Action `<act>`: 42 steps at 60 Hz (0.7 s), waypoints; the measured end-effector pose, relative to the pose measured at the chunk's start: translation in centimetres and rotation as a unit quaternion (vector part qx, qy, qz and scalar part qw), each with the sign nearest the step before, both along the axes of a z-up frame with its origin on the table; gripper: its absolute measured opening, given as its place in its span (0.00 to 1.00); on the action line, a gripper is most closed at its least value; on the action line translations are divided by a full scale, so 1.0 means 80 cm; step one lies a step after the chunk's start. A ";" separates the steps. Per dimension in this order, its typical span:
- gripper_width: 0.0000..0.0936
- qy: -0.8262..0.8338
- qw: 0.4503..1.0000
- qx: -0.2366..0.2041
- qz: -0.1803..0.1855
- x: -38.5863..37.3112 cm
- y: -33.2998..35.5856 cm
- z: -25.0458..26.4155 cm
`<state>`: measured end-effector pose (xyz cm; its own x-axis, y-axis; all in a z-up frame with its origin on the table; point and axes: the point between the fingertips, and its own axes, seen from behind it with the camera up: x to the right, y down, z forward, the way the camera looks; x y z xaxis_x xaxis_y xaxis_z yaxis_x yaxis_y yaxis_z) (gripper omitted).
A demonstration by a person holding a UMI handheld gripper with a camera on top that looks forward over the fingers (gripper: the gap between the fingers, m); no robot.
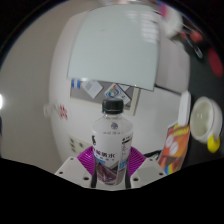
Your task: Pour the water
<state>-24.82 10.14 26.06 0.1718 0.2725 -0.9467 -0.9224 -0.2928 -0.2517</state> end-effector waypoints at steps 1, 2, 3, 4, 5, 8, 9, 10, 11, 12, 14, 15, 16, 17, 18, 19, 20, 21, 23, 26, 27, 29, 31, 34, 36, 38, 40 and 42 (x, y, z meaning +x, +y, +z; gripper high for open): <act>0.39 0.034 0.999 -0.003 0.004 0.005 0.001 0.001; 0.39 0.067 0.998 -0.007 0.007 0.012 0.002 0.001; 0.39 0.098 0.995 -0.012 0.008 0.019 0.004 0.001; 0.39 0.127 0.992 -0.017 0.010 0.025 0.005 -0.001; 0.39 0.154 0.988 -0.021 0.013 0.031 0.006 -0.003; 0.39 0.227 0.973 -0.035 0.015 0.049 0.012 -0.017; 0.39 0.249 0.968 -0.039 0.016 0.049 0.005 -0.018; 0.39 0.272 0.961 -0.041 0.020 0.053 0.015 -0.028; 0.39 0.293 0.955 -0.042 0.022 0.057 0.016 -0.032; 0.39 0.313 0.948 -0.045 0.022 0.061 0.017 -0.037; 0.39 0.347 0.936 -0.054 0.024 0.066 0.019 -0.048; 0.39 0.363 0.930 -0.057 0.026 0.068 0.019 -0.052; 0.39 0.377 0.924 -0.058 0.027 0.070 0.020 -0.057; 0.39 0.390 0.918 -0.060 0.028 0.072 0.020 -0.061; 0.39 0.402 0.913 -0.064 0.028 0.073 0.021 -0.066; 0.39 0.414 0.908 -0.067 0.029 0.075 0.022 -0.071; 0.39 0.425 0.902 -0.071 0.029 0.074 0.012 -0.073; 0.39 0.435 0.897 -0.073 0.028 0.075 0.013 -0.076; 0.40 0.447 0.891 -0.077 0.027 0.075 0.020 -0.082; 0.39 0.449 0.890 -0.079 0.030 0.074 0.017 -0.086; 0.39 0.449 0.890 -0.080 0.030 0.073 0.017 -0.086; 0.39 0.453 0.887 -0.081 0.032 0.074 0.016 -0.084; 0.40 0.458 0.885 -0.082 0.035 0.071 0.016 -0.084; 0.39 0.457 0.885 -0.085 0.040 0.068 0.017 -0.082; 0.40 0.452 0.887 -0.085 0.046 0.067 0.020 -0.076; 0.40 0.442 0.891 -0.089 0.049 0.062 0.012 -0.072; 0.39 0.431 0.897 -0.087 0.054 0.061 0.012 -0.065; 0.39 0.413 0.905 -0.081 0.055 0.063 0.010 -0.054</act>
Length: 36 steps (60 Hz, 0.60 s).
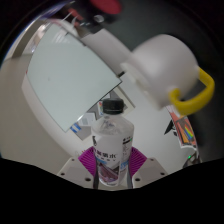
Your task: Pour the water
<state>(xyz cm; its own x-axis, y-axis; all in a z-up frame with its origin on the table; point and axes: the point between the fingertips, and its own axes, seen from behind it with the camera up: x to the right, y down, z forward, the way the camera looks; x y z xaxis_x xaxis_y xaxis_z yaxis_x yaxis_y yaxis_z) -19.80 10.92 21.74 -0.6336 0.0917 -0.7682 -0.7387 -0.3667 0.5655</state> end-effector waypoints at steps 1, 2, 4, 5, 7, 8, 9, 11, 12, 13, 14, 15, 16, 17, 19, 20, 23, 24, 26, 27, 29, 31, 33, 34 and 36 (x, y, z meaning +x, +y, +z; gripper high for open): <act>0.39 -0.014 1.000 0.004 0.001 0.000 -0.001 0.006; 0.39 -0.031 0.999 0.009 0.001 0.000 -0.002 0.012; 0.39 -0.070 0.997 0.024 0.001 -0.002 -0.026 0.024; 0.39 -0.097 0.995 0.029 0.003 0.004 -0.011 0.037; 0.39 -0.149 0.988 0.044 0.000 0.008 -0.013 0.053; 0.39 -0.177 0.983 0.052 -0.002 0.011 -0.015 0.061; 0.39 -0.205 0.977 0.060 -0.005 0.014 -0.015 0.070; 0.39 -0.262 0.962 0.076 -0.016 0.024 -0.015 0.089; 0.39 -0.292 0.952 0.084 -0.023 0.030 -0.015 0.098; 0.39 -0.324 0.941 0.092 -0.031 0.036 -0.014 0.106; 0.39 -0.353 0.929 0.101 -0.045 0.042 -0.029 0.107; 0.39 -0.385 0.915 0.109 -0.055 0.057 -0.038 0.106; 0.39 -0.424 0.897 0.109 -0.059 0.058 -0.011 0.125; 0.39 -0.458 0.879 0.114 -0.069 0.067 -0.009 0.130; 0.39 -0.518 0.842 0.120 -0.092 0.090 -0.009 0.139; 0.39 -0.546 0.822 0.122 -0.103 0.102 -0.007 0.142; 0.39 -0.620 0.764 0.124 -0.130 0.131 0.000 0.152; 0.39 -0.643 0.743 0.122 -0.136 0.143 0.002 0.151; 0.39 -0.689 0.701 0.113 -0.146 0.167 0.010 0.143; 0.39 -0.711 0.678 0.109 -0.151 0.180 0.014 0.138; 0.39 -0.751 0.633 0.101 -0.159 0.207 0.017 0.136; 0.39 -0.788 0.588 0.091 -0.161 0.228 0.024 0.119; 0.39 -0.822 0.542 0.079 -0.159 0.249 0.030 0.099; 0.39 -0.836 0.521 0.074 -0.156 0.258 0.033 0.088; 0.39 -0.860 0.483 0.070 -0.150 0.291 0.026 0.064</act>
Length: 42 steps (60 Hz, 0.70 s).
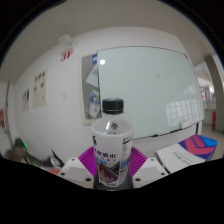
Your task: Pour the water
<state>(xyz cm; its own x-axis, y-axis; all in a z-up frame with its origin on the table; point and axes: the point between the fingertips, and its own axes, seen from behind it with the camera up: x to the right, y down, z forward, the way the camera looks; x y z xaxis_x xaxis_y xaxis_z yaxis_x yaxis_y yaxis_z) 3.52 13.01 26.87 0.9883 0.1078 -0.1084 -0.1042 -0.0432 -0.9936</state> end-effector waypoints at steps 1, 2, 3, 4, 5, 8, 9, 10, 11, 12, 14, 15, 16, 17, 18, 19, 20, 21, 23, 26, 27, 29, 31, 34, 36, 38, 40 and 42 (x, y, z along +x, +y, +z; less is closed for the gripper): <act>0.39 -0.014 1.000 -0.006 -0.007 -0.008 0.009 -0.014; 0.39 -0.027 0.999 -0.015 -0.009 -0.003 0.013 -0.028; 0.39 -0.039 0.999 -0.024 -0.010 0.001 0.015 -0.043; 0.39 -0.047 0.998 -0.034 -0.010 0.004 0.017 -0.058; 0.39 -0.053 0.998 -0.042 -0.010 0.006 0.019 -0.072; 0.39 -0.070 0.995 -0.066 -0.008 0.034 0.020 -0.117; 0.39 -0.074 0.994 -0.075 -0.009 0.036 0.020 -0.131; 0.39 -0.076 0.994 -0.083 -0.012 0.031 0.017 -0.143; 0.39 -0.079 0.993 -0.089 -0.012 0.033 0.016 -0.154; 0.39 -0.082 0.992 -0.094 -0.014 0.034 0.016 -0.164; 0.39 -0.089 0.990 -0.106 -0.014 0.036 0.015 -0.185; 0.39 -0.090 0.990 -0.112 -0.012 0.035 0.014 -0.195; 0.39 -0.090 0.989 -0.116 -0.010 0.035 0.014 -0.204; 0.39 -0.090 0.989 -0.120 -0.010 0.036 0.014 -0.212; 0.39 -0.090 0.988 -0.124 -0.009 0.043 0.018 -0.222; 0.39 -0.090 0.988 -0.126 -0.008 0.047 0.016 -0.230; 0.39 -0.088 0.987 -0.131 -0.007 0.046 0.015 -0.236; 0.39 -0.087 0.987 -0.134 -0.005 0.046 0.014 -0.242; 0.39 -0.087 0.986 -0.139 -0.005 0.046 0.012 -0.253; 0.40 -0.083 0.988 -0.128 -0.008 0.048 0.011 -0.256; 0.40 -0.082 0.988 -0.133 -0.008 0.048 0.011 -0.259; 0.42 -0.075 0.989 -0.129 -0.012 0.049 0.009 -0.258; 0.44 -0.072 0.989 -0.129 -0.013 0.050 0.008 -0.257; 0.51 -0.073 0.989 -0.131 -0.013 0.050 0.008 -0.257; 0.55 -0.073 0.988 -0.134 -0.013 0.050 0.008 -0.257; 0.58 -0.073 0.987 -0.140 -0.014 0.051 0.007 -0.259; 0.67 -0.071 0.986 -0.152 -0.014 0.050 0.005 -0.263; 0.80 -0.070 0.983 -0.167 -0.014 0.050 0.002 -0.268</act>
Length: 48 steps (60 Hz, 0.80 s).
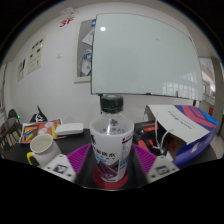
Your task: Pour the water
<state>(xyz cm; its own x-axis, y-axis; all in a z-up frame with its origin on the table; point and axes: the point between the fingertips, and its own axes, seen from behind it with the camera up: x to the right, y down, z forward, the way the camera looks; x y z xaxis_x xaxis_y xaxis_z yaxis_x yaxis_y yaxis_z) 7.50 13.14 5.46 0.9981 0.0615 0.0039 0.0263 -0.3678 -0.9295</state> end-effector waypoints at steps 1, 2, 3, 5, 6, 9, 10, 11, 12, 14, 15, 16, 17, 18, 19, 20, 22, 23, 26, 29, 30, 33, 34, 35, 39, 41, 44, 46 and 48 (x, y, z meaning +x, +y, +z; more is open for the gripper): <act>0.86 0.001 1.000 -0.005 0.000 0.000 -0.002 -0.001; 0.93 0.001 1.000 -0.009 0.000 -0.001 -0.005 -0.001; 0.89 0.002 1.000 -0.012 -0.002 0.000 -0.007 -0.001; 0.88 0.001 1.000 -0.014 -0.010 0.004 -0.013 0.003; 0.89 -0.001 1.000 -0.015 -0.013 0.006 -0.016 0.006; 0.91 -0.008 0.999 -0.016 -0.027 0.012 -0.028 0.016; 0.90 -0.011 0.999 -0.015 -0.029 0.014 -0.035 0.020; 0.90 -0.013 0.999 -0.015 -0.031 0.014 -0.041 0.023; 0.90 -0.016 0.999 -0.015 -0.033 0.015 -0.047 0.027; 0.90 -0.019 0.999 -0.014 -0.036 0.015 -0.061 0.035; 0.90 -0.019 0.999 -0.014 -0.037 0.014 -0.069 0.040; 0.90 -0.020 0.999 -0.014 -0.037 0.014 -0.077 0.045; 0.90 -0.020 0.999 -0.013 -0.038 0.013 -0.086 0.049; 0.91 -0.020 0.999 -0.014 -0.040 0.012 -0.096 0.054; 0.91 -0.020 0.999 -0.014 -0.042 0.011 -0.106 0.057; 0.91 -0.021 0.999 -0.014 -0.043 0.010 -0.117 0.061; 0.91 -0.024 0.999 -0.014 -0.044 0.007 -0.139 0.068; 0.90 -0.027 0.999 -0.014 -0.046 0.007 -0.152 0.072; 0.90 -0.038 0.998 -0.017 -0.051 0.005 -0.190 0.079; 0.90 -0.047 0.997 -0.021 -0.055 -0.001 -0.231 0.088; 0.90 -0.050 0.997 -0.022 -0.055 -0.003 -0.245 0.090; 0.91 -0.055 0.997 -0.026 -0.055 -0.011 -0.286 0.097; 0.90 -0.055 0.997 -0.027 -0.055 -0.014 -0.300 0.100; 0.91 -0.056 0.997 -0.028 -0.054 -0.016 -0.311 0.101; 0.91 -0.058 0.997 -0.031 -0.050 -0.027 -0.362 0.108; 0.90 -0.060 0.996 -0.034 -0.048 -0.031 -0.386 0.109; 0.90 -0.064 0.996 -0.038 -0.048 -0.036 -0.417 0.111; 0.90 -0.066 0.996 -0.039 -0.047 -0.040 -0.437 0.112; 0.90 -0.066 0.996 -0.039 -0.048 -0.042 -0.454 0.112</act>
<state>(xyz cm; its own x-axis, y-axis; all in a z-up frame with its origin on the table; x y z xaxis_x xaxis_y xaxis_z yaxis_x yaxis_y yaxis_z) 4.11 -23.17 14.45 0.9905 -0.0290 0.1347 0.1077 -0.4462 -0.8884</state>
